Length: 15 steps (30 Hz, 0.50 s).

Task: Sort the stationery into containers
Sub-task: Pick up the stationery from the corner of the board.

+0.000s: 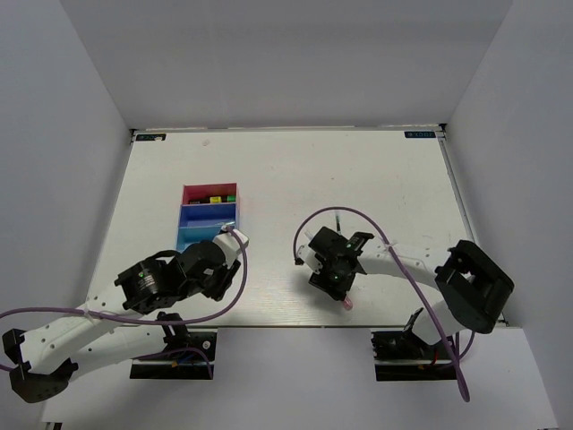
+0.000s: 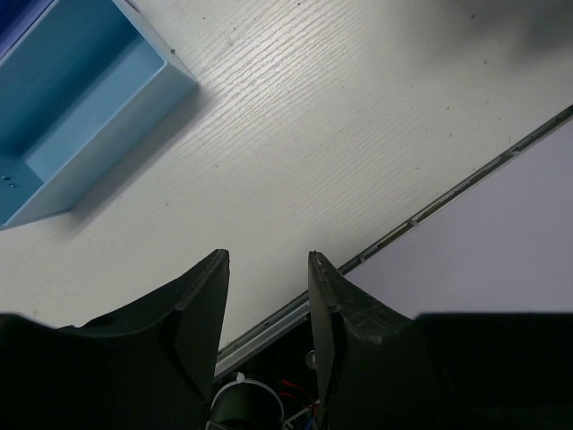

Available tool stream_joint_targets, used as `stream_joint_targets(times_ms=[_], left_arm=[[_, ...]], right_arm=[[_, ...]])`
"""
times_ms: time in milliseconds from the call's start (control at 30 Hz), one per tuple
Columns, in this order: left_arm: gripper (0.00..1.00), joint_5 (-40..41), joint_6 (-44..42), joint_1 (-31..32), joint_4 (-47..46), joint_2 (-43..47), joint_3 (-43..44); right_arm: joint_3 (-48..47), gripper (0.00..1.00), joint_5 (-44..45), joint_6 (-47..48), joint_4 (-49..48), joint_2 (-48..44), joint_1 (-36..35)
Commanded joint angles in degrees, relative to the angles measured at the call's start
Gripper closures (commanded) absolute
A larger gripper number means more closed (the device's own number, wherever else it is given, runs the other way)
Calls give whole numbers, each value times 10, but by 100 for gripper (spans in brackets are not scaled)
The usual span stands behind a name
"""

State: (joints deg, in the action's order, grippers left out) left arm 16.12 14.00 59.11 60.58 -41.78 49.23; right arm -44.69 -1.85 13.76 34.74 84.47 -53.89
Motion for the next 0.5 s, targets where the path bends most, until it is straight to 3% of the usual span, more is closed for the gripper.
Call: stream_joint_targets(times_ms=[0, 333, 467], left_arm=[[49, 1, -2, 3, 9, 6, 19], [49, 7, -24, 3, 16, -12, 60], [49, 3, -34, 2, 18, -24, 89]], right_arm=[[-5, 49, -31, -16, -1, 34, 4], [-13, 95, -44, -16, 27, 29, 17], [-85, 100, -82, 41, 45, 16, 16]])
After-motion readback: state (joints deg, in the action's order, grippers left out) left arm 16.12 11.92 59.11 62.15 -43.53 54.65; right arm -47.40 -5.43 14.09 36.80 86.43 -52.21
